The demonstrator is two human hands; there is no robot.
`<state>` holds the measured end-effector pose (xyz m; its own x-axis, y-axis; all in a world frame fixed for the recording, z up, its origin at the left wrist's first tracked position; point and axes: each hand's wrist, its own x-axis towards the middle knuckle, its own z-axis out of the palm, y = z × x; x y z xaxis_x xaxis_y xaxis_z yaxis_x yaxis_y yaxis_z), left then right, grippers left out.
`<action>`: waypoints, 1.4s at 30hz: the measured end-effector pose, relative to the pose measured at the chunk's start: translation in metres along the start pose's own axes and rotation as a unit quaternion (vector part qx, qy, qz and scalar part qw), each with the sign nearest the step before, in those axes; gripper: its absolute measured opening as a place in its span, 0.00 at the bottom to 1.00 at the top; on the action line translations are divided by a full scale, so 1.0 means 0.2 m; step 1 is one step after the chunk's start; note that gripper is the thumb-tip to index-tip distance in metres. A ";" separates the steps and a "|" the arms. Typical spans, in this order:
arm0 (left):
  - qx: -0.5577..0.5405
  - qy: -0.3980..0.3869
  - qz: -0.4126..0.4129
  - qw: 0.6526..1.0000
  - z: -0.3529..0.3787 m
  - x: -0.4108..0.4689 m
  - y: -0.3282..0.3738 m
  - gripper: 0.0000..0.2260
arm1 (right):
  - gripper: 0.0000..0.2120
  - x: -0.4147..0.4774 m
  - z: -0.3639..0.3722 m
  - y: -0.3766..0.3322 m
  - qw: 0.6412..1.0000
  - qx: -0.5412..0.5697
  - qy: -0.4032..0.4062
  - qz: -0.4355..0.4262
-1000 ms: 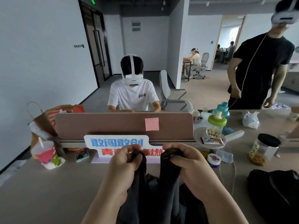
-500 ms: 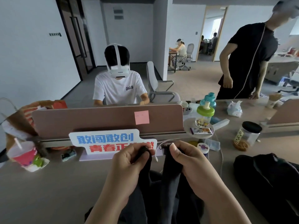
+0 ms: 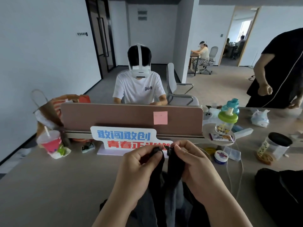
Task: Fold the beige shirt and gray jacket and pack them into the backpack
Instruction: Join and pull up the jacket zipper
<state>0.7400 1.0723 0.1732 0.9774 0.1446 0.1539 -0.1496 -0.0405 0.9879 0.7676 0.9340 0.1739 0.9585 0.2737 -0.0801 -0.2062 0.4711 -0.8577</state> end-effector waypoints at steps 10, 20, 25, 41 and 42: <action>-0.009 0.009 -0.011 1.000 0.01 -0.01 -0.04 0.08 | 0.08 0.00 0.00 0.03 1.000 0.003 0.009 0.011; 0.006 -0.001 -0.004 1.000 0.05 0.02 -0.03 0.08 | 0.07 -0.01 -0.01 0.04 0.983 -0.171 0.028 -0.056; -0.017 0.009 -0.006 1.000 0.06 0.04 -0.03 0.06 | 0.05 -0.03 -0.01 0.03 0.967 -0.235 0.000 -0.099; -0.061 -0.001 -0.043 0.997 0.04 0.02 -0.03 0.11 | 0.15 -0.04 0.02 0.05 0.866 -0.434 0.087 -0.234; -0.065 -0.001 -0.048 0.997 0.04 0.02 -0.02 0.12 | 0.15 -0.04 0.02 0.05 0.863 -0.441 0.084 -0.233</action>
<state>0.7458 1.0652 0.1687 0.9883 0.1404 0.0587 -0.0734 0.1012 0.9922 0.7565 0.9397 0.1686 0.9272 0.0660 0.3686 0.3679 -0.3446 -0.8637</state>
